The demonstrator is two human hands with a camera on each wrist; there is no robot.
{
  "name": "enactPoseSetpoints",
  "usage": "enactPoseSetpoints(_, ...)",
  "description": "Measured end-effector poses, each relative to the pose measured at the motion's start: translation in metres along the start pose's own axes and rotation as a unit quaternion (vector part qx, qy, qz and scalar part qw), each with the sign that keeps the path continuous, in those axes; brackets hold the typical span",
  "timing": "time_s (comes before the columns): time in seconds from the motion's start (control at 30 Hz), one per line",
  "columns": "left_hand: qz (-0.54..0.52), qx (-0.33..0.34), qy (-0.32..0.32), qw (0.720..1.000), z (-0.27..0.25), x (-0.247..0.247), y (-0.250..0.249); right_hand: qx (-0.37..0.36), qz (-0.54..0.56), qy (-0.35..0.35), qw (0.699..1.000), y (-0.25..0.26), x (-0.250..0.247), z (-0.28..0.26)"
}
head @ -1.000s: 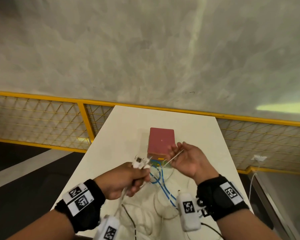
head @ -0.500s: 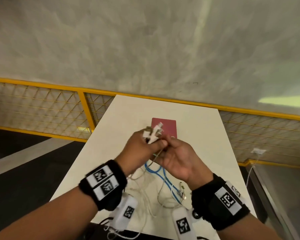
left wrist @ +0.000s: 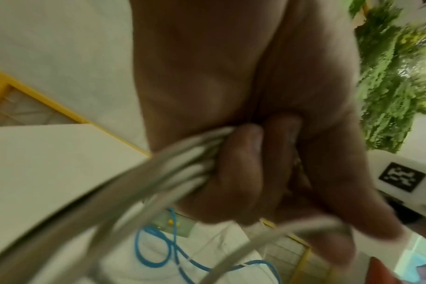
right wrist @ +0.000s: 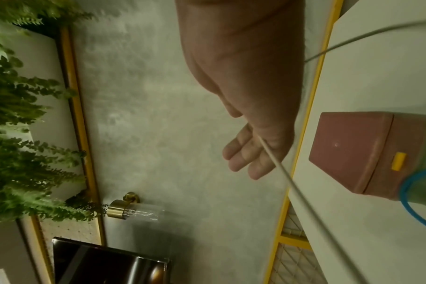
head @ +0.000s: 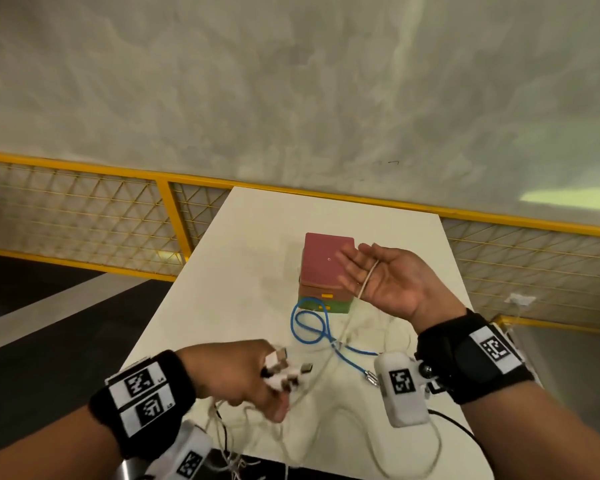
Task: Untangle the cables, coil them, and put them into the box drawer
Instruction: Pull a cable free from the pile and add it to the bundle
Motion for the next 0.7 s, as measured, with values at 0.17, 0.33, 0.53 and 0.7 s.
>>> enactPoseSetpoints(0.17,-0.213,0.013,-0.229,0.950,-0.002,-0.052,-0.001,-0.016,-0.008,-0.006,1.000,-0.009,-0.005,-0.005)
enactPoseSetpoints(0.33,-0.340,0.121,-0.347,0.866,-0.004,-0.079,-0.057,-0.010,-0.030,0.023,0.999,-0.041,0.007,-0.017)
enactPoseSetpoints(0.53,-0.344,0.150,-0.300,0.877,0.020,-0.045,-0.083,0.010,-0.024,0.073,0.997,-0.062,0.032,-0.025)
enactPoseSetpoints(0.7,-0.256,0.106,-0.248,0.928,0.021,-0.042,-0.065,-0.017,-0.008,0.013,1.000,-0.014,0.006,-0.017)
Point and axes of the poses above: each hand's wrist, its own z-axis towards the middle knuckle, its own x-axis out of the palm, y = z × x, the point moved 7 cm from there along z, towards the middle knuckle, and after that the axes turned 10 degrees about -x, right-handed, at the moved point
